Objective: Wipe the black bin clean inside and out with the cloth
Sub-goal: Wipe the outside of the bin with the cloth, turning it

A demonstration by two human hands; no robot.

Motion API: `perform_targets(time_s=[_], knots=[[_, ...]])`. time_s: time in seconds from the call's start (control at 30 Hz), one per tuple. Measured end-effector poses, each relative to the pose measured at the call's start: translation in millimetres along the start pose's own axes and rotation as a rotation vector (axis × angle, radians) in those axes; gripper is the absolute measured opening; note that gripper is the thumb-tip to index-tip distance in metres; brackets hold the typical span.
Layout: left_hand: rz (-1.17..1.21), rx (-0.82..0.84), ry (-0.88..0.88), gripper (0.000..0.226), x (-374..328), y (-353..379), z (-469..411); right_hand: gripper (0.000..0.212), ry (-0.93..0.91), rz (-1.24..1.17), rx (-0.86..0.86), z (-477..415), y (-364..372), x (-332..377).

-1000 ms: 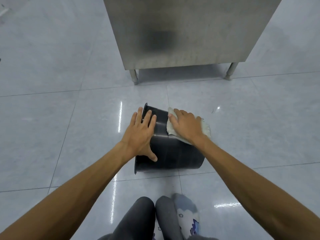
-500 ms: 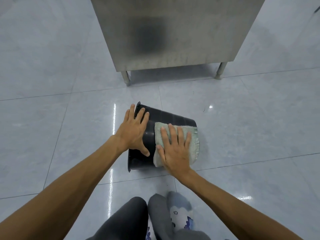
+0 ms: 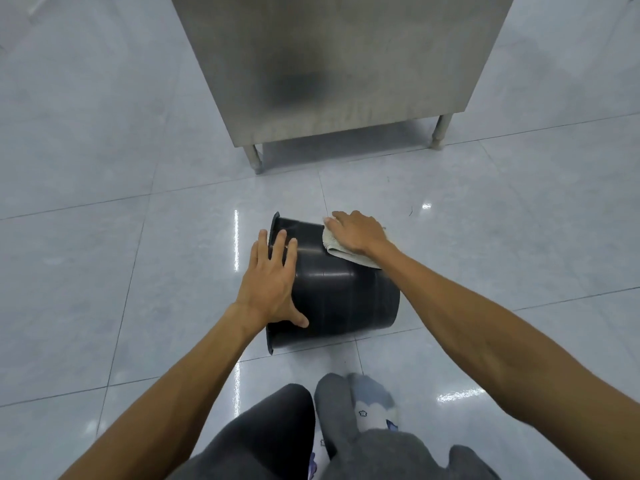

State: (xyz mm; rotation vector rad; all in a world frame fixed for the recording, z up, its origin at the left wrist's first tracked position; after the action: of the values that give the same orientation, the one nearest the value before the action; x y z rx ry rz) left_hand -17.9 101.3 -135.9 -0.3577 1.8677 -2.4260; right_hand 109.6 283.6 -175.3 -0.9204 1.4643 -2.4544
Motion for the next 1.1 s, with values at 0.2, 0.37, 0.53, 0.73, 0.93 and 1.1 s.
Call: perform_targets(time_s=[0.2, 0.37, 0.53, 0.73, 0.93, 1.1], knots=[[-0.038, 0.070, 0.030, 0.157, 5.1, -15.3, -24.5, 0.065, -0.099, 0.160, -0.466, 78.1, 47.2, 3.5], [0.013, 0.093, 0.049, 0.158, 7.9, -14.5, -29.9, 0.072, -0.160, 0.189, -0.600, 129.2, 92.1, 3.5], [0.005, 0.067, 0.045, 0.155, 4.4, -10.3, -13.8, 0.076, -0.180, 0.225, -0.607, 138.8, 104.6, 0.0], [0.004, 0.015, 0.016, 0.154, -2.8, -2.9, -1.0, 0.080, -0.208, 0.268, -0.607, 123.5, 94.6, -6.2], [0.018, -0.028, 0.005, 0.153, -7.1, 3.5, 5.4, 0.064, -0.229, 0.205, -0.633, 91.4, 71.5, -12.7], [0.021, -0.033, 0.016, 0.152, -3.7, 4.1, 3.1, 0.059, -0.187, 0.201, -0.528, 53.4, 41.9, -5.2]])
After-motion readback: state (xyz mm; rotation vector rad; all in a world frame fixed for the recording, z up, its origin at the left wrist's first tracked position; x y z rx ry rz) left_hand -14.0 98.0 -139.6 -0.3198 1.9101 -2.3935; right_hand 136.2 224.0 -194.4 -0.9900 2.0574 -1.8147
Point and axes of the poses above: each hand's wrist, its own z-axis away from the middle knuckle, its own y-axis out of the palm, x = y × z, the point moved 2 cm from there along -z, towards the middle knuckle, and after that the axes turned 5 degrees about -y, right-handed, at the moved point
